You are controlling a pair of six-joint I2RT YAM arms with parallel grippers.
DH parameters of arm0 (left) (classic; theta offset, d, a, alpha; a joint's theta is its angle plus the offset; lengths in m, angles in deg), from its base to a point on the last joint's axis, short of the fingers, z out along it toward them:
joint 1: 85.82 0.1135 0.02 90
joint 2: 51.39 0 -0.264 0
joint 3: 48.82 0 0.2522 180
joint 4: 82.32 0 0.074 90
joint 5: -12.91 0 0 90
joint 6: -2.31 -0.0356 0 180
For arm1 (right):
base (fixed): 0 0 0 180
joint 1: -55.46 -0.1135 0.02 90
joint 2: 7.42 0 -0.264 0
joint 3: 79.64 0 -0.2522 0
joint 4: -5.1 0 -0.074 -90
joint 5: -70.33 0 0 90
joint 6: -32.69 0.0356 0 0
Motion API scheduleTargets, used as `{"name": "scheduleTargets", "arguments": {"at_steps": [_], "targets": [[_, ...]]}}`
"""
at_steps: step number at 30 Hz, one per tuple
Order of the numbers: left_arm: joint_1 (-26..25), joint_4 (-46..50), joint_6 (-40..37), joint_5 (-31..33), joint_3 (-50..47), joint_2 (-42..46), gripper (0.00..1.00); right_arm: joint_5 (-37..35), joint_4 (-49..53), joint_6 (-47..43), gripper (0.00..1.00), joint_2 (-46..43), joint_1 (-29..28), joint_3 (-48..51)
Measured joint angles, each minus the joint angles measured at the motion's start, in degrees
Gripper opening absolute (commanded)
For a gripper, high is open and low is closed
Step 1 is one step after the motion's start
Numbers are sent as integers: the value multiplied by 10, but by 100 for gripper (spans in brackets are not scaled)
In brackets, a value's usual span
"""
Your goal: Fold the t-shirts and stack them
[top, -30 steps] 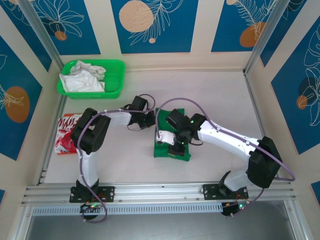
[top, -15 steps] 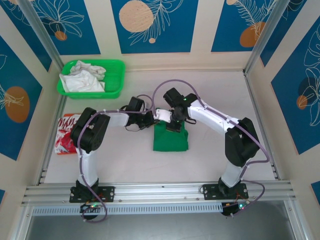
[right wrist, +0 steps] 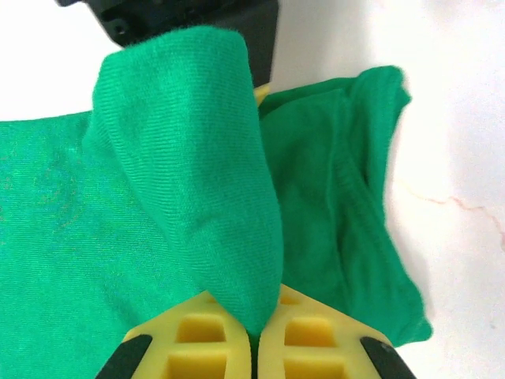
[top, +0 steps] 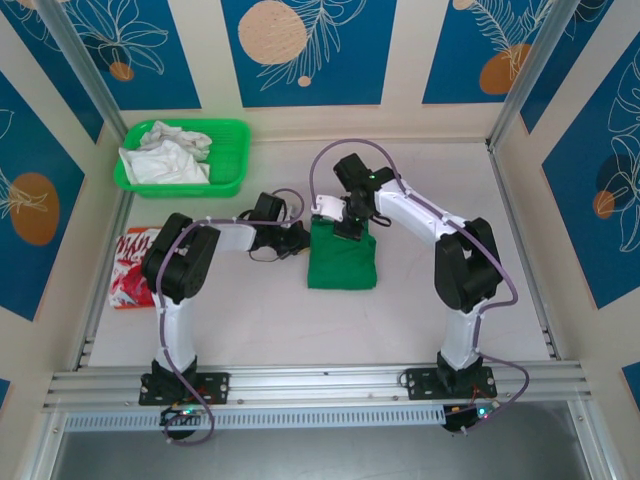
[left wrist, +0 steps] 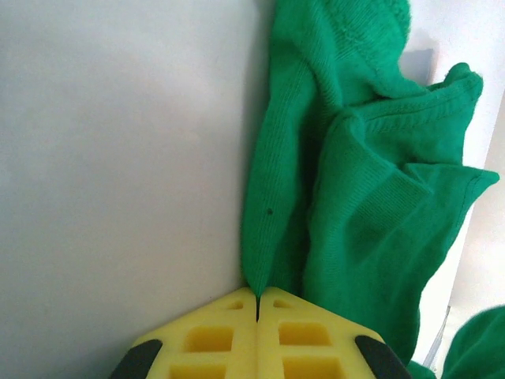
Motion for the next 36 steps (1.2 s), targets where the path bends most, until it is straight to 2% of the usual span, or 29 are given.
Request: {"name": "scheduleTargets", "arguments": {"at_steps": [23,29,32,36], "targets": [[5,14,-1,-15,11,-7,0,9,-15,-29,0,103,31,-84],[5,14,-1,-15,11,-7,0,9,-34,-29,4,118,31,-84],[5,14,-1,-15,11,-7,0,8,-52,-29,11,127,31,-84],[5,14,-1,-16,11,-7,0,-1,-80,-30,29,144,31,-84]]}}
